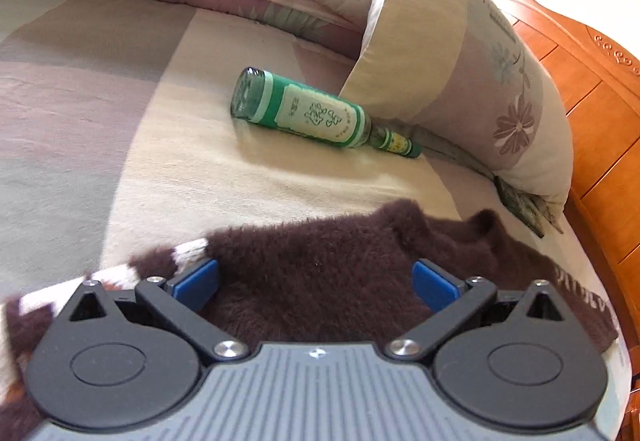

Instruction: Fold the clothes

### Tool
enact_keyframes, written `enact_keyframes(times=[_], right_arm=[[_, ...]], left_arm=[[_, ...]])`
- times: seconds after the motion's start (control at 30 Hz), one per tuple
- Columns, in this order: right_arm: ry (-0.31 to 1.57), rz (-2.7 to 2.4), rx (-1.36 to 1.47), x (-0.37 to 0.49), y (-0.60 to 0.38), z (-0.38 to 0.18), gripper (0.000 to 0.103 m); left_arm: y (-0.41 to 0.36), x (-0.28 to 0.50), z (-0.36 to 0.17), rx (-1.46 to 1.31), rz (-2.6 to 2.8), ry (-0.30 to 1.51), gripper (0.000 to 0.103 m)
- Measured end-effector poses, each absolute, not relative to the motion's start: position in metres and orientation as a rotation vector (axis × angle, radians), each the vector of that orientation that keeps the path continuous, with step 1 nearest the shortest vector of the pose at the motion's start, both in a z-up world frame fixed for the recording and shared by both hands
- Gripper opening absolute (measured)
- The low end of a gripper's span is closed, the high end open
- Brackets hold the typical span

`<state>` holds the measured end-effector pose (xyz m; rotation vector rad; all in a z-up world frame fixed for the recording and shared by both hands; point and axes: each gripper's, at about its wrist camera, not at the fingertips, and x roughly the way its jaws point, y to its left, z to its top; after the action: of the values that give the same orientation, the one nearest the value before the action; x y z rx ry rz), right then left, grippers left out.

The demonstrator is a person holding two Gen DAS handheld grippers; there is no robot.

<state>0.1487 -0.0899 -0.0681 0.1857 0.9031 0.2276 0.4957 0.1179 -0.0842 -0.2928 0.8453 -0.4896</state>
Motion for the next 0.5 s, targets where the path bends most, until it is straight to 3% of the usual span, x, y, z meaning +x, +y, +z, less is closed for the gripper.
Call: enact_keyframes(times=[0.5], right_arm=[[0.872, 0.3, 0.188, 0.139, -0.069, -0.056, 0.103]], left_arm=[[0.294, 0.379, -0.096, -0.443, -0.446, 0.845, 0.102]])
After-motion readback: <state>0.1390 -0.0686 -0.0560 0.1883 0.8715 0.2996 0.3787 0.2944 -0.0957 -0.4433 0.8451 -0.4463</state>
